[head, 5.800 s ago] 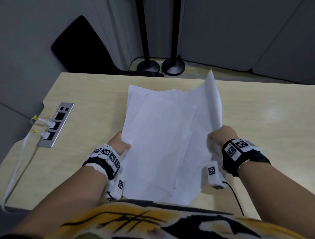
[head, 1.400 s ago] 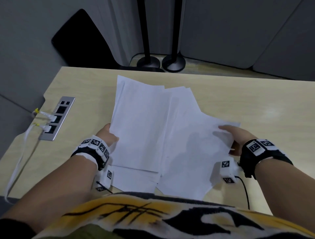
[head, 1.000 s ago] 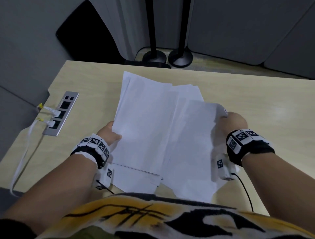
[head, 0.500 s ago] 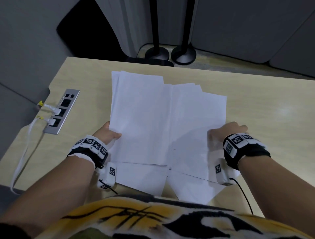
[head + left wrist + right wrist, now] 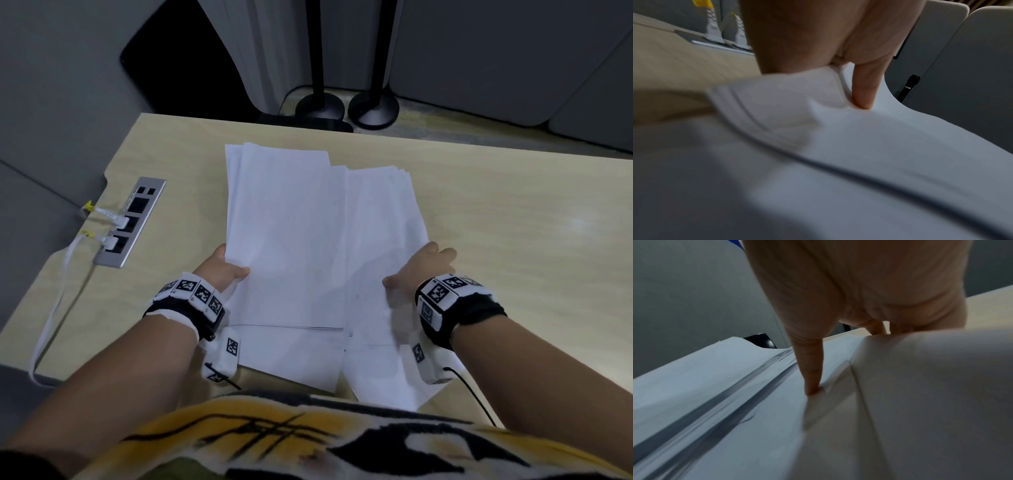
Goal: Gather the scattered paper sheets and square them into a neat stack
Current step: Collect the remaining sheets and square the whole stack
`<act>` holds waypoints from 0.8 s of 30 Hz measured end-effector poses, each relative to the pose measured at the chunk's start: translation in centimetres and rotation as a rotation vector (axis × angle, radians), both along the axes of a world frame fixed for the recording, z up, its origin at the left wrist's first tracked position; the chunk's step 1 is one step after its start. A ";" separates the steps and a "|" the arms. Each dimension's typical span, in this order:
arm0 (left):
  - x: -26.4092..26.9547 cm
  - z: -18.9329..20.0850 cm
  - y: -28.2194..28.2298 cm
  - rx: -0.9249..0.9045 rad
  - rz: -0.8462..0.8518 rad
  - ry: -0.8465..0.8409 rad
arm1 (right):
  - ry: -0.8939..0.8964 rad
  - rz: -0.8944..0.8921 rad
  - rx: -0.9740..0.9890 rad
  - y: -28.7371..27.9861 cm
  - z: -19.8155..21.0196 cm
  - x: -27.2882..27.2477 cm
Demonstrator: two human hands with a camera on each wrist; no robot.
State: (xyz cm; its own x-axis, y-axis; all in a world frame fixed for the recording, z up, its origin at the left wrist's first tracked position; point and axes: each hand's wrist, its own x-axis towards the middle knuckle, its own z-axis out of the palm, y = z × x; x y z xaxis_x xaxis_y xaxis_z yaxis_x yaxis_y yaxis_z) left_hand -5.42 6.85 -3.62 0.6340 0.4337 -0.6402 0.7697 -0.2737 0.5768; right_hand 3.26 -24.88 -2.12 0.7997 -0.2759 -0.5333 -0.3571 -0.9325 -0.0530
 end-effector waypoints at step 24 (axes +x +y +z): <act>-0.5 1.0 -1.7 0.059 -0.030 -0.034 | -0.001 -0.046 0.232 2.5 -1.0 -2.2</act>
State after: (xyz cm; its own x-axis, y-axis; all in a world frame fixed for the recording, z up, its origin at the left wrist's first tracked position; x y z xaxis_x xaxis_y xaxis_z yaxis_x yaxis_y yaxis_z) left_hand -5.90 5.18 -2.61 0.6679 0.4507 -0.5922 0.7411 -0.3305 0.5843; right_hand 1.11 -22.42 -3.17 0.7898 -0.1822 -0.5857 -0.3987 -0.8781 -0.2644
